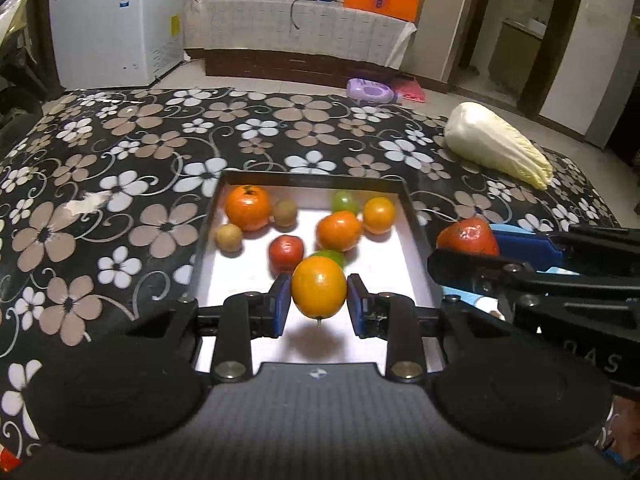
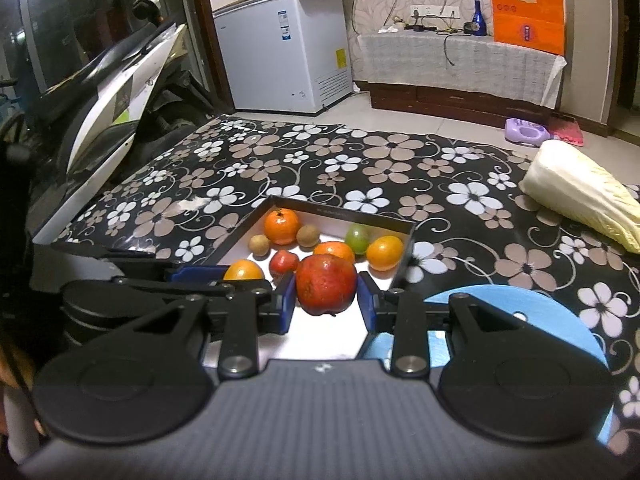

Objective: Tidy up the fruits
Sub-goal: 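Carry the pomegranate and orange in both tools over the blue plate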

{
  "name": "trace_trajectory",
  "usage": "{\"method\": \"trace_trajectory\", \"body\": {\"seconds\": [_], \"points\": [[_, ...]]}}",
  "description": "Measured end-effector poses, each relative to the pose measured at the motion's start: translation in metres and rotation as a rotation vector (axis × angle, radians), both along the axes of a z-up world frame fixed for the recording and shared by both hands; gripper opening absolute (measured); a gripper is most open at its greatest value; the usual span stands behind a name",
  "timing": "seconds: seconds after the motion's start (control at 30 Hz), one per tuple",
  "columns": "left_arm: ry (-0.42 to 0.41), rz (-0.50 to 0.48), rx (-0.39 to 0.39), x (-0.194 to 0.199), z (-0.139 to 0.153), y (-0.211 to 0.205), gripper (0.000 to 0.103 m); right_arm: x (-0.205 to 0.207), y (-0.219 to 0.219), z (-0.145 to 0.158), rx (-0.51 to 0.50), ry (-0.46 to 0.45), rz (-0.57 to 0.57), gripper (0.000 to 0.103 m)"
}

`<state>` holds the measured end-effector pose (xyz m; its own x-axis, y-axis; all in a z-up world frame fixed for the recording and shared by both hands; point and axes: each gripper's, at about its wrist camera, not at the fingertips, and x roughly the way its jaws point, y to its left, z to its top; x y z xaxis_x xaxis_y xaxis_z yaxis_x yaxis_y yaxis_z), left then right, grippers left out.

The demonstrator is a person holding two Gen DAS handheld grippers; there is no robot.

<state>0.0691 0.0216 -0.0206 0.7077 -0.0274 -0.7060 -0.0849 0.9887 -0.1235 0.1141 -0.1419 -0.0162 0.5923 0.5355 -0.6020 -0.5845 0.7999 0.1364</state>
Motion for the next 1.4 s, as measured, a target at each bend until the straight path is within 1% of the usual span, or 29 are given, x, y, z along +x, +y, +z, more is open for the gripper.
{"method": "trace_trajectory", "body": {"seconds": [0.63,0.93,1.1,1.4], "points": [[-0.033,-0.131,-0.016,0.005,0.003,-0.071,0.035,-0.004,-0.072,0.001,-0.011,-0.009,-0.114,0.036],[-0.041,-0.193,-0.045,0.006,0.000,-0.098,0.035,-0.003,-0.102,0.002,-0.001,-0.011,-0.175,0.036],[-0.024,-0.216,-0.036,0.009,-0.008,-0.112,0.035,-0.002,-0.111,0.000,0.000,-0.006,-0.193,0.036],[0.007,-0.243,-0.018,0.014,-0.026,-0.132,0.035,0.000,-0.110,-0.009,-0.027,0.022,-0.186,0.036]]}}
